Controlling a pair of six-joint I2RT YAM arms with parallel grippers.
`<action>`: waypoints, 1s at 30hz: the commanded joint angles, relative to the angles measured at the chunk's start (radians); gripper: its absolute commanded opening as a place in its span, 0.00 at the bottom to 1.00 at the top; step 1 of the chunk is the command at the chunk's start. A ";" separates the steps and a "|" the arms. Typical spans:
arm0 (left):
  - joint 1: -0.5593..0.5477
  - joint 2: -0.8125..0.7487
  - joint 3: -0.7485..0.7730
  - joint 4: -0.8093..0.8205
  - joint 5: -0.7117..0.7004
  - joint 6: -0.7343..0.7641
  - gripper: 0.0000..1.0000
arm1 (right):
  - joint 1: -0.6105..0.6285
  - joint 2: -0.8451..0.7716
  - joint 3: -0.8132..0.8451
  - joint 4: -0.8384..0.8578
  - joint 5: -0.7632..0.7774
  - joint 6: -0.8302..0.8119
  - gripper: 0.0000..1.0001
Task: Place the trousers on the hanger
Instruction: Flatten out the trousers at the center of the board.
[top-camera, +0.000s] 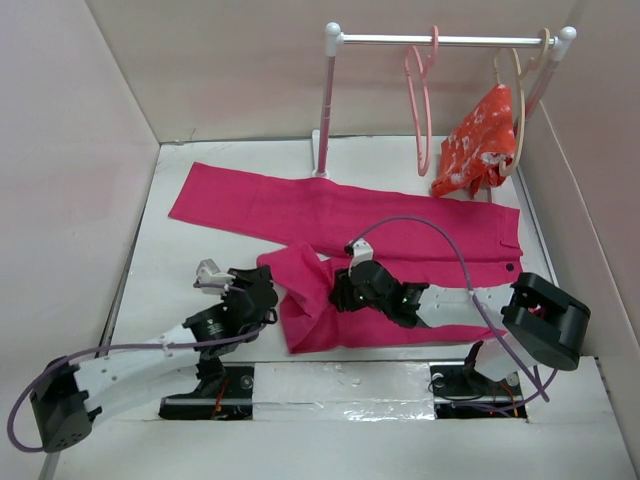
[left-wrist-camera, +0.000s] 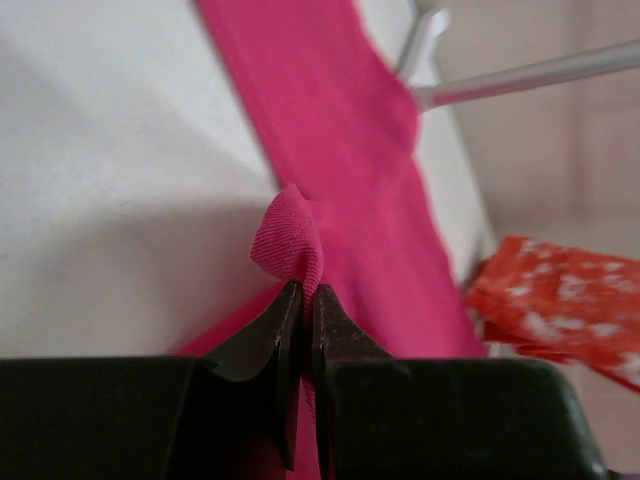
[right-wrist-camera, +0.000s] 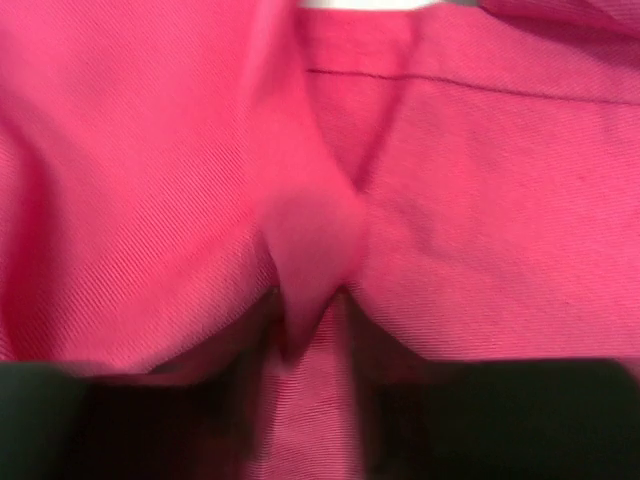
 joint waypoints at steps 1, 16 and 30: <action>0.005 -0.138 0.123 -0.231 -0.184 0.101 0.00 | 0.021 -0.037 0.104 -0.025 -0.019 -0.039 0.49; -0.015 -0.558 0.535 -0.455 -0.321 0.517 0.00 | -0.392 -0.486 -0.105 -0.226 -0.007 0.085 0.12; -0.004 -0.525 0.844 -0.522 -0.344 0.910 0.00 | -0.800 -0.456 -0.256 -0.127 -0.296 0.171 0.52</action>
